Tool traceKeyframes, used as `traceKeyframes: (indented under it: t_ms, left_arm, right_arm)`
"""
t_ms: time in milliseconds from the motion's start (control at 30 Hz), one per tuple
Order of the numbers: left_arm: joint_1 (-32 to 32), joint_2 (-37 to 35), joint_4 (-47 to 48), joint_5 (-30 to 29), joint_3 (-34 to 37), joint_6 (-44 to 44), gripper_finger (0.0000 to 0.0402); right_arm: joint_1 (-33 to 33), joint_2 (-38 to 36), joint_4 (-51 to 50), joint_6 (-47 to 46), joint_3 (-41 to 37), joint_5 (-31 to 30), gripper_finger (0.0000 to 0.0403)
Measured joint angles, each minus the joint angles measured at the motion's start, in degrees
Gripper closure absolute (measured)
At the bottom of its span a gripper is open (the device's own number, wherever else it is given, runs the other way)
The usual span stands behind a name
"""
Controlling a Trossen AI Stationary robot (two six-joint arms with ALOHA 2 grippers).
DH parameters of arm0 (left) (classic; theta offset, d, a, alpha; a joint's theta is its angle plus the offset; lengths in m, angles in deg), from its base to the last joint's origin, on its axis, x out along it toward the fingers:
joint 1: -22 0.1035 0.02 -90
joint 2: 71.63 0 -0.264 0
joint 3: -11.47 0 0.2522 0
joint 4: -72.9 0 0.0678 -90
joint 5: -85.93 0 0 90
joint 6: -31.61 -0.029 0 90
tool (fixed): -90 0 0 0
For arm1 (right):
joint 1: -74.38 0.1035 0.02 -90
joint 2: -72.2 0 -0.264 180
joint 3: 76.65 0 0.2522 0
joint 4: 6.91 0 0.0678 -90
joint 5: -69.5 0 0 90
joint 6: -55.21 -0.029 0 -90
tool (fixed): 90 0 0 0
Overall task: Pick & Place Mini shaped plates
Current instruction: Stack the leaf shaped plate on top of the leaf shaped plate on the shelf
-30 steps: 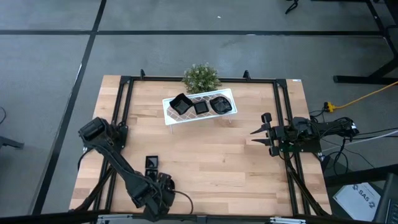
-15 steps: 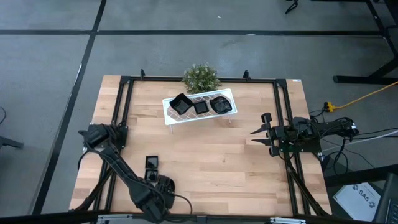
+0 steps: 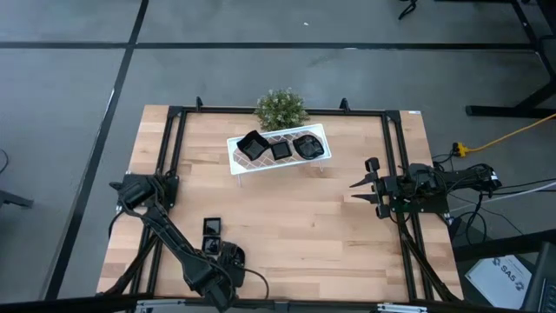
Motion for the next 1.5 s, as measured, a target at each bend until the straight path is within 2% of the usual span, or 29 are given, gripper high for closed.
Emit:
traceKeyframes:
  t_ms: [267, 600, 933, 1100, 1500]
  left_arm:
    - [0.0, 0.0, 0.3, -2.5, 0.0, 0.6, 0.0395]
    - [0.5, 0.0, 0.3, -4.7, 0.0, 0.7, 0.0399]
    - [0.9, 0.0, 0.3, -10.6, 0.0, 0.5, 0.0399]
    - [1.8, 0.0, 0.2, -11.3, 0.0, 0.3, 0.0399]
    - [5.0, -1.4, -1.6, -16.0, 0.0, -9.3, 0.0400]
  right_arm:
    - [0.0, 0.0, 0.0, 0.0, 0.0, 0.0, 0.0273]
    - [0.0, 0.0, 0.0, 0.0, 0.0, 0.0, 0.0273]
    - [0.0, 0.0, 0.0, 0.0, 0.0, 0.0, 0.0273]
    - [0.0, 0.0, 0.0, 0.0, 0.0, 0.0, 0.0273]
    - [0.0, 0.0, 0.0, 0.0, 0.0, 0.0, 0.0273]
